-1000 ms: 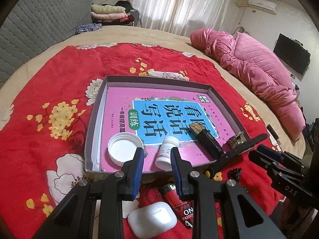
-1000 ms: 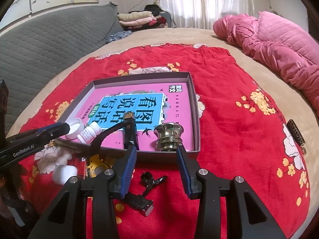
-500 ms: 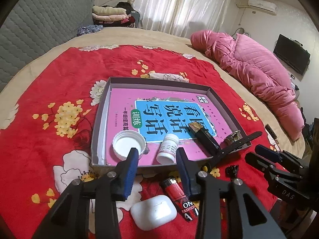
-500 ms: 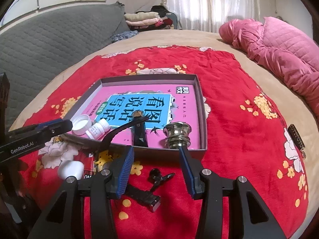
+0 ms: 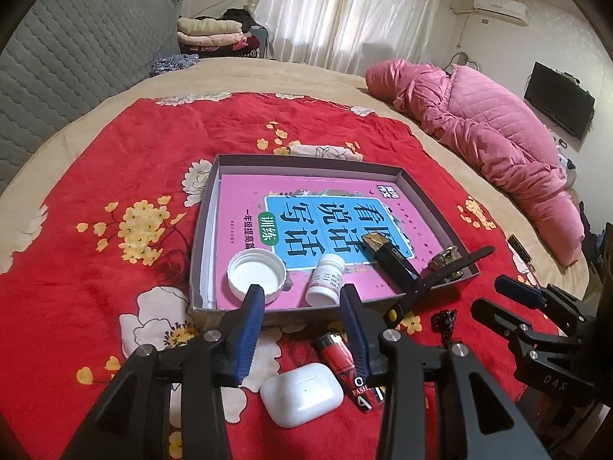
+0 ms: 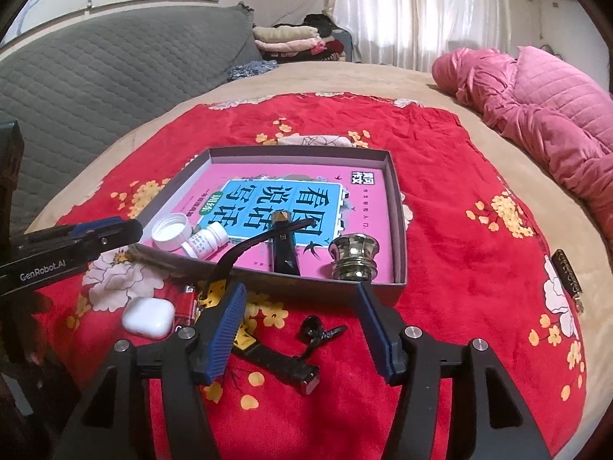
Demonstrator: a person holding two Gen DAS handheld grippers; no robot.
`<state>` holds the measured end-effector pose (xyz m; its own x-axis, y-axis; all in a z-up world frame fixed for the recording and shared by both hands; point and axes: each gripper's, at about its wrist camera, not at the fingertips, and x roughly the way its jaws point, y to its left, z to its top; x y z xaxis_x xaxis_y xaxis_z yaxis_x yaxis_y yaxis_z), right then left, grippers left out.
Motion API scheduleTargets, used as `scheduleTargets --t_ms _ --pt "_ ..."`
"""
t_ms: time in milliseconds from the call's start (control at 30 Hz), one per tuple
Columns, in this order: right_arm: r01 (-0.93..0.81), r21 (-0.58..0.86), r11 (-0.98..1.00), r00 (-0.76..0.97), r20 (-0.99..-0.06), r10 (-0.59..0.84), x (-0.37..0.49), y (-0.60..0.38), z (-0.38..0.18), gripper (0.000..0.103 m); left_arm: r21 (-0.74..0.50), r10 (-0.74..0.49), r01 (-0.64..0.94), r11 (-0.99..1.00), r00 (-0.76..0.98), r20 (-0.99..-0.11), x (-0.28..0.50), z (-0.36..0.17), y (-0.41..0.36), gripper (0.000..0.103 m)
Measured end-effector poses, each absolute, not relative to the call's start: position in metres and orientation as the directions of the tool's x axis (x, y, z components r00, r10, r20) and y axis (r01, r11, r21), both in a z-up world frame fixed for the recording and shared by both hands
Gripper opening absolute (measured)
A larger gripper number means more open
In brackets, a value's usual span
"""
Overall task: Organize rigid objects
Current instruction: 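Move the left tool toward the white earbuds case while the right tool approaches the yellow watch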
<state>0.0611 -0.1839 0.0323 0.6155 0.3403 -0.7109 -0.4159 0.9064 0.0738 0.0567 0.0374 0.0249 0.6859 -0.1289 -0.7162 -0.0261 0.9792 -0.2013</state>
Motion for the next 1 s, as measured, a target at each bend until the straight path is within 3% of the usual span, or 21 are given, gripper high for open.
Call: scheduleTargets --t_ms 367,533,1000 --pt "-0.454 0.046 0.89 0.611 -0.71 0.349 0.043 -0.174 0.034 0.063 -0.171 -0.107 -0.027 0.985 0.682 -0.723 0.045 0.027 0.039 0.045" --pt "-0.479 0.02 0.878 0.615 -0.706 0.352 0.035 -0.167 0.035 0.07 -0.153 -0.092 -0.03 0.988 0.68 -0.727 0.04 0.029 0.041 0.061" --pt "-0.499 0.007 0.867 0.612 -0.706 0.358 0.03 -0.163 0.037 0.073 -0.125 -0.109 0.021 0.992 0.654 -0.749 0.027 0.024 0.035 0.061"
